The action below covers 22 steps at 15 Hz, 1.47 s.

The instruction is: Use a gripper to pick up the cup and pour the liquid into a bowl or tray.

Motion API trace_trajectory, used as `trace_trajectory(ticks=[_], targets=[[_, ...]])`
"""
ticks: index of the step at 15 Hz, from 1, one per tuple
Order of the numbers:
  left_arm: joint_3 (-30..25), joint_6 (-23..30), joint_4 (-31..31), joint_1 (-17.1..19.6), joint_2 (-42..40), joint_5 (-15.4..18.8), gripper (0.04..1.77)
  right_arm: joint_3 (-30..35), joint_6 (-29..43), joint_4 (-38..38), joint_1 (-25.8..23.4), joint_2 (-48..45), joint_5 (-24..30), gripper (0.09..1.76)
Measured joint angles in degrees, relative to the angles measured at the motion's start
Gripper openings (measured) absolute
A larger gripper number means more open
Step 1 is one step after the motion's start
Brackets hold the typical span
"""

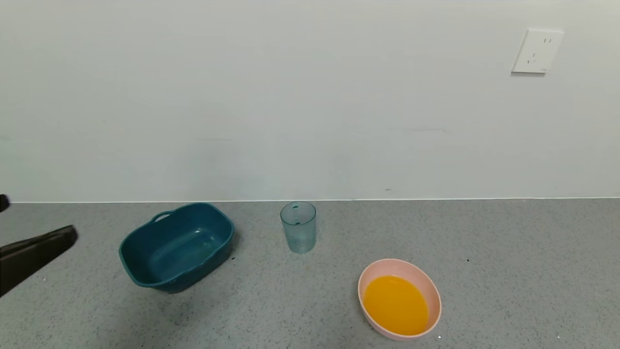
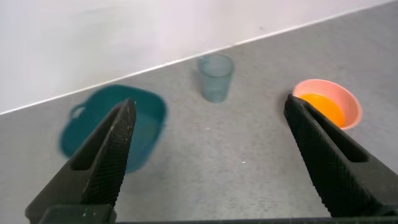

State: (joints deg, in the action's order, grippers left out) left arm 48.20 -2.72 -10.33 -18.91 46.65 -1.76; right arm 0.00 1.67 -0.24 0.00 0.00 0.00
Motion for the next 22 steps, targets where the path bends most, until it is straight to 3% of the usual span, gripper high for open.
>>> trace_trajectory(ticks=[4, 8, 15, 18, 22], targets=[[-0.2, -1.8, -7.6, 9.5, -11.8, 0.0, 1.71, 0.0, 0.0, 0.0, 0.0, 0.0, 0.0, 1.71], [0.9, -1.9, -15.4, 16.4, -22.8, 0.1, 1.71, 0.0, 0.0, 0.0, 0.0, 0.0, 0.0, 1.71], [-6.9, -0.8, -15.1, 19.7, -35.7, -1.0, 1.72, 0.0, 0.0, 0.0, 0.0, 0.0, 0.0, 1.71], [-14.3, 0.4, -9.3, 19.3, -40.9, -1.6, 1.72, 0.0, 0.0, 0.0, 0.0, 0.0, 0.0, 1.71], [-28.6, 0.5, 7.7, 19.1, -45.3, -1.8, 1.72, 0.0, 0.0, 0.0, 0.0, 0.0, 0.0, 1.71]])
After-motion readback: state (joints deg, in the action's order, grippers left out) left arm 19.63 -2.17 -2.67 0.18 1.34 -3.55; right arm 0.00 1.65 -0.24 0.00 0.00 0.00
